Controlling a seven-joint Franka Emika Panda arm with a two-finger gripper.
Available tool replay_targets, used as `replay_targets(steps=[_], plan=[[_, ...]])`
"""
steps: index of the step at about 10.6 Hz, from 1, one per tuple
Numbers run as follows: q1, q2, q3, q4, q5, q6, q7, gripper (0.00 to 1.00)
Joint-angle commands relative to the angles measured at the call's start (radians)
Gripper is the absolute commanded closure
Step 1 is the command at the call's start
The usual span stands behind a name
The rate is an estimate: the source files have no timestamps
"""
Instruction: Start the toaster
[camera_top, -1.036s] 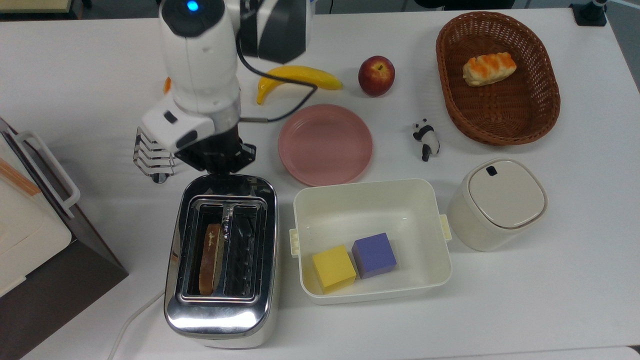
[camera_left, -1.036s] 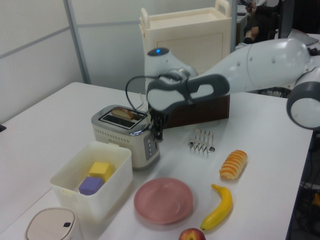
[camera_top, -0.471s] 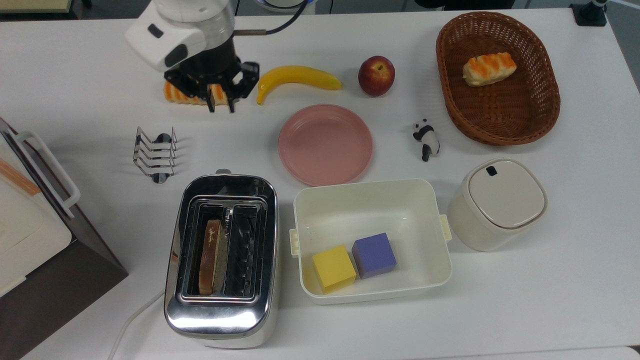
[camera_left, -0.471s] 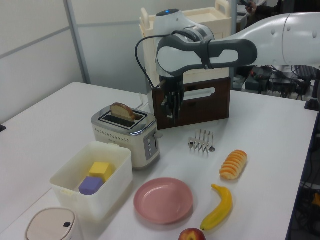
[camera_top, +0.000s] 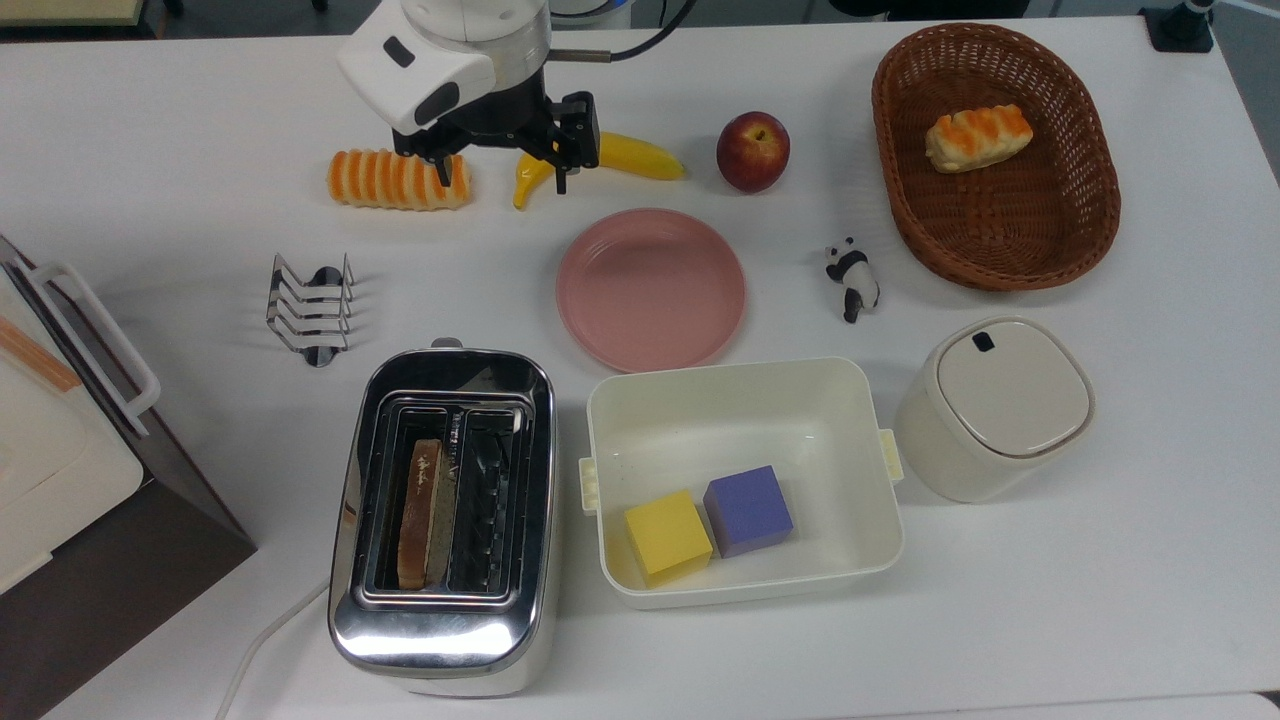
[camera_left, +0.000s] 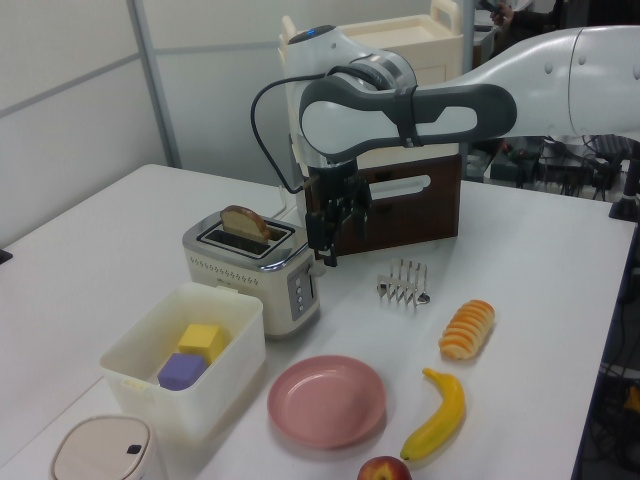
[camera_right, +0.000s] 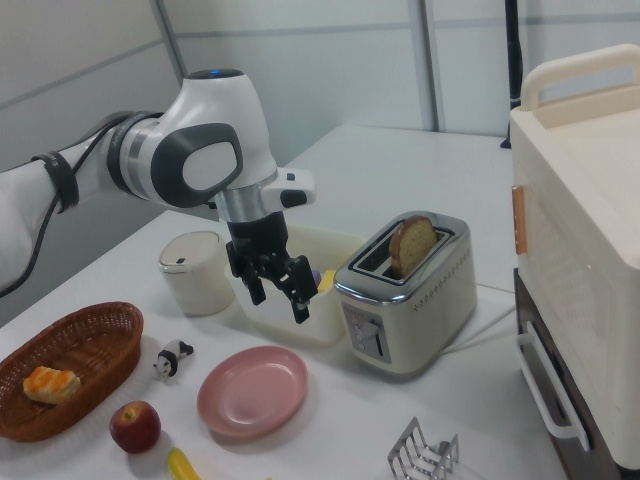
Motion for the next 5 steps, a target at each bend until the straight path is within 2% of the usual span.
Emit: replay_targets(steps=[1, 5], plan=[[-0.011, -0.05, 0.001, -0.022, -0.009, -0.026, 0.031, 0.0], [-0.054, -0.096, 0.013, -0.023, -0.006, -0.059, 0.042, 0.0]])
